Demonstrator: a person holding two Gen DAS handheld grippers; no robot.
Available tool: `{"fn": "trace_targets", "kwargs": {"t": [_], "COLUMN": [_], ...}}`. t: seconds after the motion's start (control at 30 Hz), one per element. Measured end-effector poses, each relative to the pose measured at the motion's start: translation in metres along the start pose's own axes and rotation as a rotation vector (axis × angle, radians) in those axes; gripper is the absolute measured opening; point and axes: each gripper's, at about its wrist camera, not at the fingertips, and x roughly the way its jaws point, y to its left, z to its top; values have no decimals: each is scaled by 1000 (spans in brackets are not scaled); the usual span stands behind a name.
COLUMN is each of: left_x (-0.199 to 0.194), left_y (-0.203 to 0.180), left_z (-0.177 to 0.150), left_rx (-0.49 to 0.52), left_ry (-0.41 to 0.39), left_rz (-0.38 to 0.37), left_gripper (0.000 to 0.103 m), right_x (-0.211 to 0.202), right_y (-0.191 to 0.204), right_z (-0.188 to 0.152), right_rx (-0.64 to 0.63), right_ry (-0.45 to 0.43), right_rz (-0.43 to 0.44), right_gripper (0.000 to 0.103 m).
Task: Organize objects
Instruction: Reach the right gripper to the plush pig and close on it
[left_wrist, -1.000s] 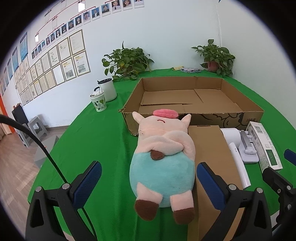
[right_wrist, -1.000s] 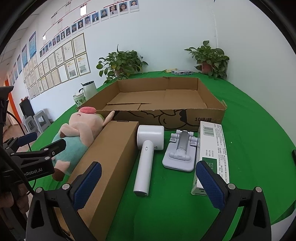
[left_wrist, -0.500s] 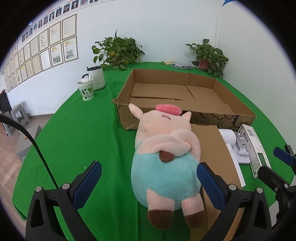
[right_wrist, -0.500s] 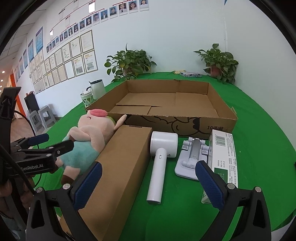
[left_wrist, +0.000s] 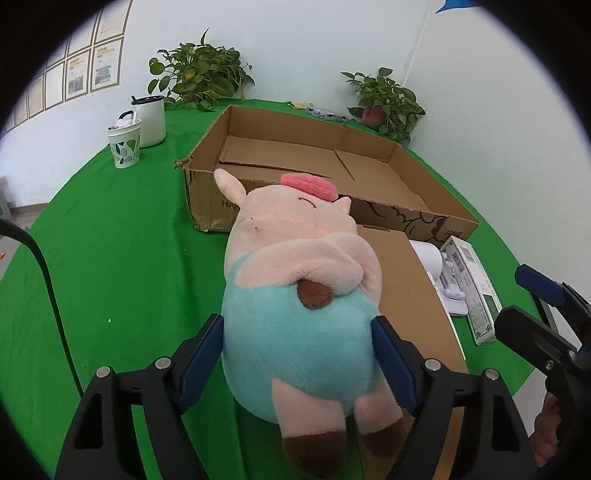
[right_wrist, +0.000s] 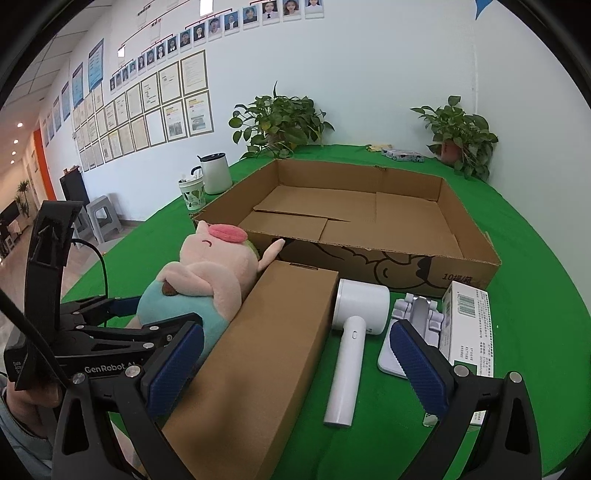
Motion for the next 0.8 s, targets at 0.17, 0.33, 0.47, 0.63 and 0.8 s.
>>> {"fn": "trace_targets", "kwargs": {"t": [0.17, 0.33, 0.47, 0.63, 0.8], "left_x": [-3, -16, -34, -63, -80], "left_y": [0, 1, 11, 29, 46], "left_z": [-3, -8, -15, -29, -46], "left_rx": [11, 15, -5, -39, -102], "left_ry": [-10, -23, -34, -51, -46], "left_rz": [-10, -14, -9, 27, 49], "left_gripper": [64, 59, 57, 57, 57], "right_x": [1, 3, 6, 19, 44], "right_y": [9, 25, 39, 68, 112], "right_z": [7, 19, 30, 40, 41], "right_rx": [-18, -59, -75, -108, -123], "right_ry": [4, -2, 1, 26, 136], "right_rz": [11, 48, 110, 198, 355], "right_gripper": [102, 102, 102, 102, 102]}}
